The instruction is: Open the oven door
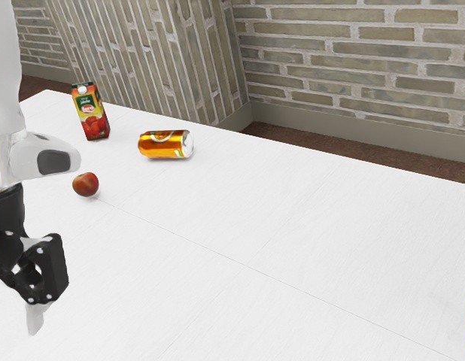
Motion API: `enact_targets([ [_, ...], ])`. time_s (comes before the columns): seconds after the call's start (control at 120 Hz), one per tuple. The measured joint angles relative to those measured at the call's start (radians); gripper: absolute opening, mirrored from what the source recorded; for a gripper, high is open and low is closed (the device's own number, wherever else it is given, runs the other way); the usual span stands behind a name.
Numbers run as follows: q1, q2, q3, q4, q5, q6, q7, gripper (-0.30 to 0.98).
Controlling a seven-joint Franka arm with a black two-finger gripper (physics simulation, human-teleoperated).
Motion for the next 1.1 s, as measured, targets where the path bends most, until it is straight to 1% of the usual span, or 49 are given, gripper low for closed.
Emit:
enact_targets([
  [0.092, -0.005, 0.008, 0.015, -0.016, -0.006, 0.147, -0.237, 0.69],
  [0.117, -0.013, 0.033, 0.010, -0.016, -0.010, 0.177, -0.295, 0.69],
  [0.167, -0.042, 0.076, -0.019, 0.001, -0.014, 0.228, -0.409, 0.69],
  [0.267, -0.066, 0.149, -0.126, 0.104, -0.018, 0.300, -0.615, 0.69],
  [0.283, -0.106, 0.163, -0.128, 0.116, -0.016, 0.312, -0.646, 0.69],
  [0.308, -0.211, 0.179, -0.087, 0.127, -0.003, 0.335, -0.692, 0.69],
  [0.358, -0.444, 0.208, 0.063, 0.137, 0.027, 0.381, -0.779, 0.69],
  [0.375, -0.501, 0.221, 0.106, 0.139, 0.035, 0.400, -0.806, 0.69],
  [0.417, -0.588, 0.256, 0.169, 0.143, 0.048, 0.456, -0.871, 0.69],
  [0.458, -0.628, 0.294, 0.179, 0.151, 0.057, 0.526, -0.931, 0.69],
  [0.5, -0.648, 0.346, 0.161, 0.191, 0.065, 0.598, -0.987, 0.69],
  [0.575, -0.666, 0.463, 0.114, 0.336, 0.077, 0.710, -1.078, 0.69],
  [0.625, -0.685, 0.505, 0.086, 0.391, 0.082, 0.772, -1.133, 0.69],
  [0.783, -0.795, 0.580, 0.062, 0.427, 0.086, 0.936, -1.280, 0.69],
  [0.842, -0.821, 0.597, 0.061, 0.427, 0.085, 0.991, -1.326, 0.69],
  [0.908, -0.813, 0.607, 0.062, 0.427, 0.088, 1.041, -1.369, 0.69],
  [1.033, -0.742, 0.641, 0.064, 0.424, 0.090, 1.128, -1.423, 0.69],
  [1.1, -0.735, 0.641, 0.064, 0.415, 0.091, 1.162, -1.447, 0.69],
])
